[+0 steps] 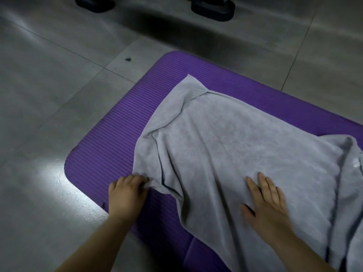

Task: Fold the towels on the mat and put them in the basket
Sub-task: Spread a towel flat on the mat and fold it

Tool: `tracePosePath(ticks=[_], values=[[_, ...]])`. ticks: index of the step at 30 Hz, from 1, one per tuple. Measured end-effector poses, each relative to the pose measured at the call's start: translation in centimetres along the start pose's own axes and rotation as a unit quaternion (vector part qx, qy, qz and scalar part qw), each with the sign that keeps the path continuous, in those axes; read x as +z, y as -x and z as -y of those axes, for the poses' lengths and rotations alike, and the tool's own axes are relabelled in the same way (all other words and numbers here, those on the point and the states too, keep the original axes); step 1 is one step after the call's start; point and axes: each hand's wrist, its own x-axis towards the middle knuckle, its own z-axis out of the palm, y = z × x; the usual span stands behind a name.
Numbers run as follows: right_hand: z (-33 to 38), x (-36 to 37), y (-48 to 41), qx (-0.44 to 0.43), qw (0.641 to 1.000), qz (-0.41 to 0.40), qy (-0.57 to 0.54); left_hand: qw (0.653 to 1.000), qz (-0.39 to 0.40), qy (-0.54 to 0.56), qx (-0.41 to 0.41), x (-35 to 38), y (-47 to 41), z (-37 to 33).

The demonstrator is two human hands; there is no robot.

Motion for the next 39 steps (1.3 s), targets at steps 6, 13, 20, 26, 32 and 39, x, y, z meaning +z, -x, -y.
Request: tracePosePath(ticks=[6,13,20,26,32,39], values=[[1.4,-1.3,0.1,-0.01,0.996,-0.076,-0.049,0.987,-0.158,0.032,0.008,-3.8,-1.7,4.8],[3.2,-1.9,-0.3,-0.029,0.995,0.083,0.044,0.997,0.051,-0.02,-0.056,-3.9,-0.7,7.2],[2.5,-0.6,-0.1,0.003,0.998,0.059,-0.001,0.973,0.039,0.123,-0.191,-1.9,-3.4,2.7],[1.8,0.1,0.1,-0.018,0.999,0.038,-0.006,0.987,0.02,0.078,-0.141,-2.4,-4.5,2.6],[1.7,0.2,0.5,-0.024,0.999,0.037,-0.016,0.987,0.044,-0.003,0.156,-3.0,-1.0,6.7],[1.2,0.1,0.4,-0.012,1.0,-0.008,-0.028,0.995,0.019,0.099,0.017,-3.0,-3.4,5.3]])
